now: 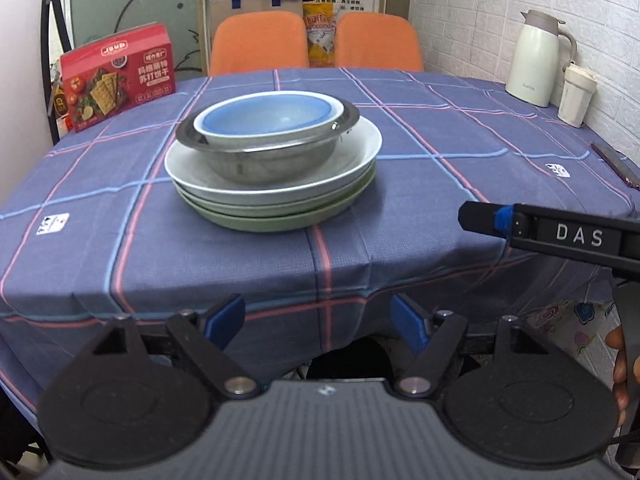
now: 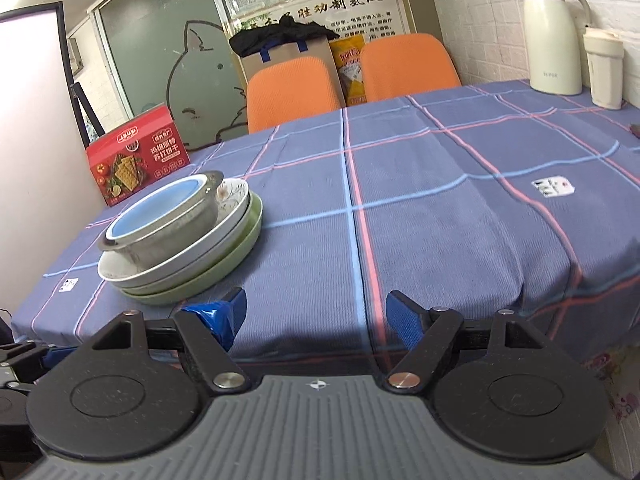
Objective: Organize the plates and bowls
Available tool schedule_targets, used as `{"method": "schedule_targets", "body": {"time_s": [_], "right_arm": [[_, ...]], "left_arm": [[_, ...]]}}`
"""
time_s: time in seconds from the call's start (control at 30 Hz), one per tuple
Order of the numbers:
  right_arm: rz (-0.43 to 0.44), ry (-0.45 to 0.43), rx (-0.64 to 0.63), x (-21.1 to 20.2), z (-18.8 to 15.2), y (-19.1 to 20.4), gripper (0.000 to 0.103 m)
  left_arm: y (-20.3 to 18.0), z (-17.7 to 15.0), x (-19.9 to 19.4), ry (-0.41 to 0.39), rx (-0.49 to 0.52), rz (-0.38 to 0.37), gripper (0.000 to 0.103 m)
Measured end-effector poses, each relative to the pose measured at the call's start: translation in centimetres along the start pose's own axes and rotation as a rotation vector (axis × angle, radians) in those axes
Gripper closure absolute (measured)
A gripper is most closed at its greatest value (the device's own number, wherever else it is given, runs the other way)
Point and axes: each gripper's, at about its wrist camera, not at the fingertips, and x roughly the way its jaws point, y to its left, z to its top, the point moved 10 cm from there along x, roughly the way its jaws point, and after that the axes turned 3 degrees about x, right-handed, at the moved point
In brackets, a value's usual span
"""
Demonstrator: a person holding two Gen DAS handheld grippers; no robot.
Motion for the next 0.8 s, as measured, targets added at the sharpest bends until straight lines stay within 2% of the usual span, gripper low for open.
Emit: {"method": "schedule_targets", "body": {"time_s": [0.3,0.8], "right_arm": [[0.009,-0.004,-0.054,-0.5,-0.1,1.3,0.039],[0.011,-0.012,-0.056,-0.8,-0.1,1.6,0.039]], "left_arm": [[-0.1,-0.1,0.2,0.003,0.007,0.0,0.029],[0.1,0.2,-0.2,-0.029,-0.011,-0.012,0.029]]}}
